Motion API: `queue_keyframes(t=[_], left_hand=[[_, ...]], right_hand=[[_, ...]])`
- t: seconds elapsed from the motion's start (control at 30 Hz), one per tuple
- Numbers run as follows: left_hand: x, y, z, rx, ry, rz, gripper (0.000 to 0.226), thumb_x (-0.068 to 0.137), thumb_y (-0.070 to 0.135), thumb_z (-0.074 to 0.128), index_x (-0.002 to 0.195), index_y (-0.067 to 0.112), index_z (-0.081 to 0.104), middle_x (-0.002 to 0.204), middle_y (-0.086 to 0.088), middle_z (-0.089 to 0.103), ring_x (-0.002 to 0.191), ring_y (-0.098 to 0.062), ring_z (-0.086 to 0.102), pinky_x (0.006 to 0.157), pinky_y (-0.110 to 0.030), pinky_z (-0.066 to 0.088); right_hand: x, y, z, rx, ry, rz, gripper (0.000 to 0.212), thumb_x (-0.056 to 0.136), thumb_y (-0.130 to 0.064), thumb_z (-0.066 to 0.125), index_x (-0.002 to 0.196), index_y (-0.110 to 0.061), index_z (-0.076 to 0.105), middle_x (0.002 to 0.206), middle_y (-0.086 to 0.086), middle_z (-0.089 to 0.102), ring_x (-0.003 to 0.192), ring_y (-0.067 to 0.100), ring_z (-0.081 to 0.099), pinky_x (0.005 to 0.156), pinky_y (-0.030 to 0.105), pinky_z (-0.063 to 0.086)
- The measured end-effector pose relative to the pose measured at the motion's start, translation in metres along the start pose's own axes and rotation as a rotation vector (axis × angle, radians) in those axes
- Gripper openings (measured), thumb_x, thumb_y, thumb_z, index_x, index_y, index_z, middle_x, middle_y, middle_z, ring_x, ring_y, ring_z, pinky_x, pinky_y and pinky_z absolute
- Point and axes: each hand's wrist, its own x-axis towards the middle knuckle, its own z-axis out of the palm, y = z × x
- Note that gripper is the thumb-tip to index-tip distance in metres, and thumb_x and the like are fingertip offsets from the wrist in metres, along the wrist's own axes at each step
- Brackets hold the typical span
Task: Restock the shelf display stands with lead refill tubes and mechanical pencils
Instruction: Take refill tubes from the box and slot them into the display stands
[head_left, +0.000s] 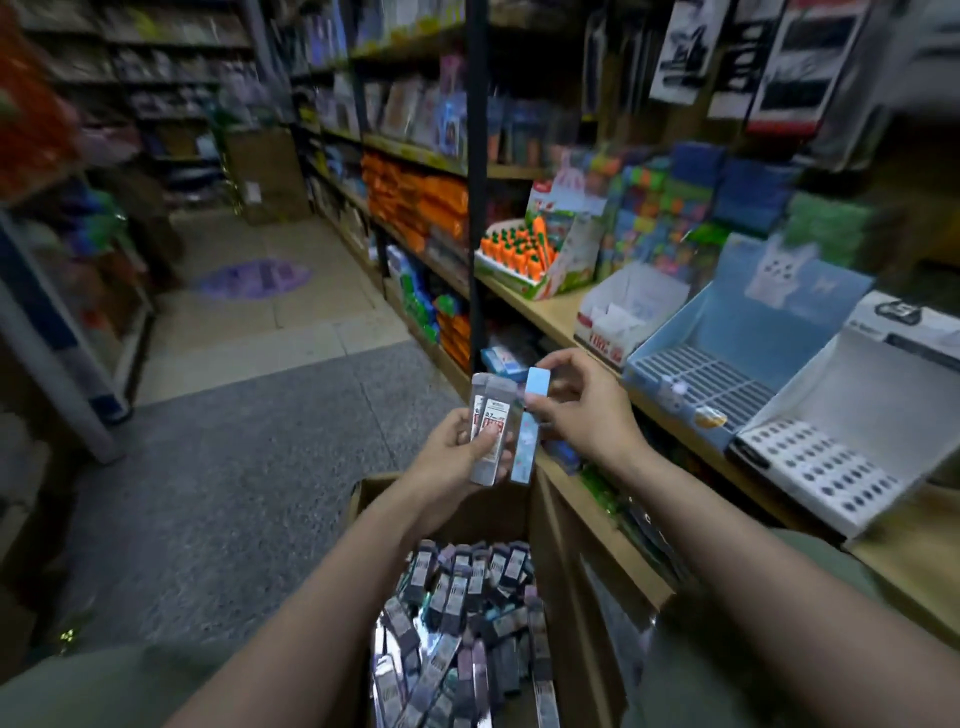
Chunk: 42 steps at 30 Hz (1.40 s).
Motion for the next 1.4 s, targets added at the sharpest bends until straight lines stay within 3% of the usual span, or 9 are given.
queue_keyframes(t=[0.1, 0.2, 0.37, 0.6, 0.77, 0.93, 1.1, 1.23, 1.4], left_hand=[[-0.001, 0.014, 0.008, -0.033, -0.052, -0.030, 0.022, 0.099, 0.013, 0.049, 0.121, 0.016, 0.054, 0.100, -0.007, 0.070, 0.083, -0.016, 0.069, 0.067, -0.031, 0.057], [0.008, 0.023, 0.014, -0.039, -0.123, -0.049, 0.022, 0.100, 0.012, 0.048, 0.120, 0.016, 0.054, 0.094, -0.005, 0.075, 0.082, -0.017, 0.072, 0.064, -0.030, 0.057], [0.040, 0.030, 0.028, 0.065, -0.181, -0.028, 0.030, 0.097, 0.007, 0.052, 0.126, 0.017, 0.051, 0.097, -0.006, 0.069, 0.085, -0.017, 0.065, 0.074, -0.035, 0.053], [0.103, 0.033, 0.046, 0.166, -0.270, 0.014, 0.021, 0.102, 0.019, 0.044, 0.123, 0.019, 0.048, 0.099, -0.003, 0.063, 0.083, -0.016, 0.062, 0.071, -0.032, 0.057], [0.137, 0.021, 0.050, 0.149, -0.379, 0.071, 0.019, 0.100, 0.017, 0.050, 0.119, 0.020, 0.051, 0.091, -0.001, 0.065, 0.072, -0.012, 0.060, 0.063, -0.031, 0.051], [0.158, 0.010, 0.062, 0.032, -0.348, 0.073, 0.017, 0.098, 0.014, 0.053, 0.115, 0.017, 0.055, 0.087, -0.004, 0.067, 0.066, -0.011, 0.059, 0.055, -0.027, 0.048], [0.167, 0.011, 0.076, 0.012, -0.392, 0.039, 0.018, 0.100, 0.015, 0.049, 0.117, 0.018, 0.055, 0.084, 0.000, 0.069, 0.066, -0.010, 0.060, 0.055, -0.026, 0.050], [0.171, 0.009, 0.074, 0.008, -0.391, 0.016, 0.018, 0.101, 0.016, 0.047, 0.117, 0.020, 0.055, 0.088, -0.001, 0.068, 0.065, -0.009, 0.061, 0.056, -0.026, 0.050], [0.179, 0.006, 0.065, 0.039, -0.373, 0.016, 0.019, 0.100, 0.019, 0.049, 0.118, 0.021, 0.055, 0.094, -0.003, 0.069, 0.071, -0.011, 0.062, 0.059, -0.028, 0.051]], right_hand=[[-0.003, -0.016, -0.016, 0.033, 0.027, -0.016, 0.030, 0.080, -0.009, 0.077, 0.092, -0.028, 0.057, 0.085, 0.011, 0.067, 0.077, 0.020, 0.068, 0.053, 0.027, 0.057], [0.000, -0.024, -0.029, 0.014, 0.069, 0.016, 0.027, 0.082, -0.007, 0.075, 0.094, -0.022, 0.056, 0.083, 0.007, 0.066, 0.077, 0.023, 0.070, 0.060, 0.041, 0.061], [0.018, -0.025, -0.055, -0.205, 0.183, -0.028, 0.030, 0.074, -0.019, 0.083, 0.092, -0.025, 0.059, 0.077, -0.007, 0.069, 0.072, 0.005, 0.067, 0.066, 0.030, 0.056], [0.068, -0.009, -0.117, -0.260, 0.313, -0.002, 0.031, 0.076, -0.017, 0.083, 0.088, -0.025, 0.054, 0.081, 0.003, 0.070, 0.067, 0.015, 0.070, 0.065, 0.038, 0.060], [0.094, 0.009, -0.172, -0.606, 0.475, -0.116, 0.031, 0.082, -0.018, 0.077, 0.092, -0.020, 0.047, 0.081, -0.012, 0.058, 0.065, -0.011, 0.059, 0.051, 0.012, 0.044], [0.113, 0.031, -0.183, -0.823, 0.455, -0.087, 0.033, 0.084, -0.012, 0.074, 0.107, -0.009, 0.051, 0.098, 0.003, 0.057, 0.085, 0.025, 0.061, 0.074, 0.044, 0.050], [0.122, 0.049, -0.176, -0.854, 0.496, -0.088, 0.025, 0.084, -0.006, 0.071, 0.099, -0.009, 0.052, 0.102, 0.009, 0.056, 0.084, 0.022, 0.054, 0.073, 0.031, 0.036], [0.128, 0.051, -0.164, -0.842, 0.507, -0.086, 0.021, 0.086, -0.007, 0.069, 0.096, -0.010, 0.051, 0.097, 0.002, 0.048, 0.087, 0.026, 0.055, 0.078, 0.040, 0.044], [0.139, 0.054, -0.156, -0.882, 0.497, -0.036, 0.021, 0.087, -0.012, 0.069, 0.099, -0.008, 0.054, 0.103, 0.010, 0.056, 0.096, 0.025, 0.051, 0.082, 0.039, 0.042]])
